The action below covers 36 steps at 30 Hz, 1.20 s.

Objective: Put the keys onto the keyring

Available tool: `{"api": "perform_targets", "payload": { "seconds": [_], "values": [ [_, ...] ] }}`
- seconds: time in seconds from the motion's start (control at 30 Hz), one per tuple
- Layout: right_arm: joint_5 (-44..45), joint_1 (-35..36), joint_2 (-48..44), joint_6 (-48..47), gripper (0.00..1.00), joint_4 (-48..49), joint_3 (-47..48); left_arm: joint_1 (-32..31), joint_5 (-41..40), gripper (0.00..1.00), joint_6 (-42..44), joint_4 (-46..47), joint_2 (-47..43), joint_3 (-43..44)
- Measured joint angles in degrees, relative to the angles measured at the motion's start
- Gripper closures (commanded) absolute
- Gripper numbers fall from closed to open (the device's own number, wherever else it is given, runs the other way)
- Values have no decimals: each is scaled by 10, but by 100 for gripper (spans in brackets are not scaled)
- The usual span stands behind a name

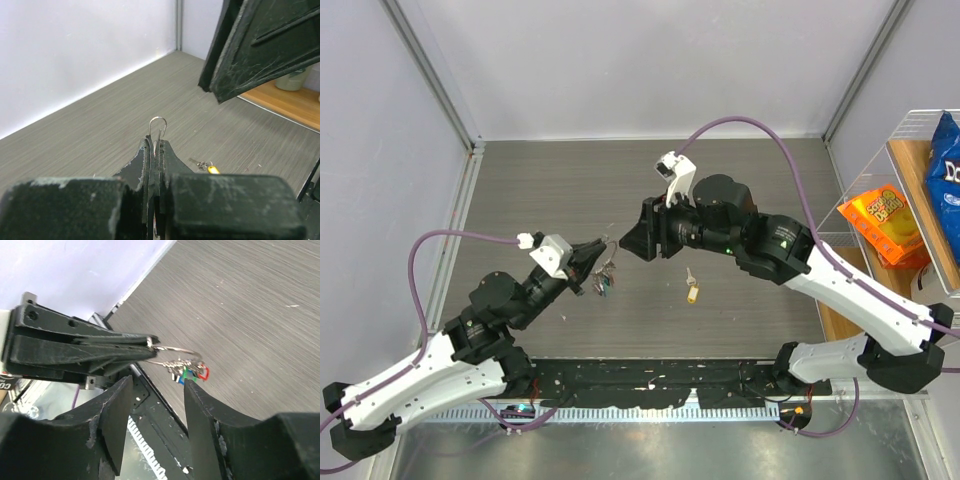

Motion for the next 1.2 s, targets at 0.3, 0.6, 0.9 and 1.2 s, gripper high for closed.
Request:
{"api": "perform_targets", "payload": {
  "seconds": [0.3,0.6,0.9,1.2],
  "values": [
    [48,-58,-50,-36,43,-27,-92,0,-49,100,2,-2,-9,-11],
    [142,-66,-46,-39,44,-52,-281,0,-67,100,0,-3,-19,-21],
    [200,-104,-18,-9,44,-12,-381,0,-78,100,-2,-5,-19,-21],
    [128,-191,22,22,49,85,-447,0,-78,100,-5,-9,-18,-21]
  ]
}}
